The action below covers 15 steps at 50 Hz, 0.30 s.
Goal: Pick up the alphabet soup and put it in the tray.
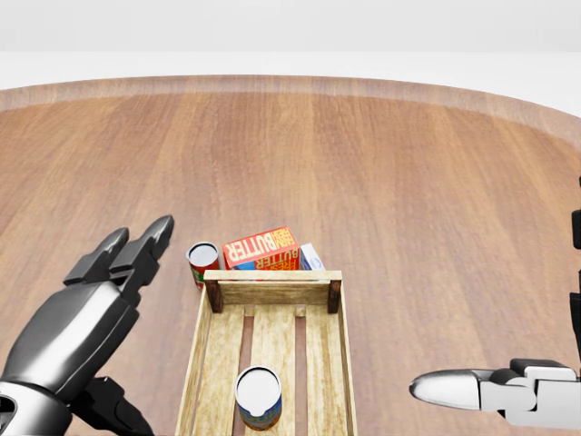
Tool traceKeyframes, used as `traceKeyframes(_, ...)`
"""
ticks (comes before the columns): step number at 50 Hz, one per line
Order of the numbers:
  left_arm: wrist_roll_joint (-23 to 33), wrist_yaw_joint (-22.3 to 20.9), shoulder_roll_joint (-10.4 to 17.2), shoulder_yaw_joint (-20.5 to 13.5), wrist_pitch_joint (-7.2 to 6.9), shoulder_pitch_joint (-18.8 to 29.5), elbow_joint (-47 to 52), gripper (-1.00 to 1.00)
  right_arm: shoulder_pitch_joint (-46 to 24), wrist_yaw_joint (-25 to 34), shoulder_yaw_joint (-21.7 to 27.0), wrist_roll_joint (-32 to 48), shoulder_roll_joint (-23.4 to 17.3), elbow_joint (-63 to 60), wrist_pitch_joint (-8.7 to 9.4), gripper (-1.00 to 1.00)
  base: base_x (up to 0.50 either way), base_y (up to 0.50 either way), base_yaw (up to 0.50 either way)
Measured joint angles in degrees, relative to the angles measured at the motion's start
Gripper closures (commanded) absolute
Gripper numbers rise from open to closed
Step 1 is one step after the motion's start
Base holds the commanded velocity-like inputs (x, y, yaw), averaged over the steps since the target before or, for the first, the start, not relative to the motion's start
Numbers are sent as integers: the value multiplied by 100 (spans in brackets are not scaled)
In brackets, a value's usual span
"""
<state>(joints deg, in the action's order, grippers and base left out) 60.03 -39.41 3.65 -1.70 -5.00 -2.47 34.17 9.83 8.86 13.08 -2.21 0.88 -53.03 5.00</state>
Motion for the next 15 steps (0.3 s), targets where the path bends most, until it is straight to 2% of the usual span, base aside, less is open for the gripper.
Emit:
traceKeyframes(7, -980, 88, 128, -685, 0, -58, 277, -100, 6, -2, -13, 10, 3, -16, 0, -100, 0, 0, 0)
traceKeyframes(15, -1986, 365, 239, -1271, 0, -99, 333, -100, 13, -4, -33, 20, 6, -35, 0, -100, 0, 0, 0)
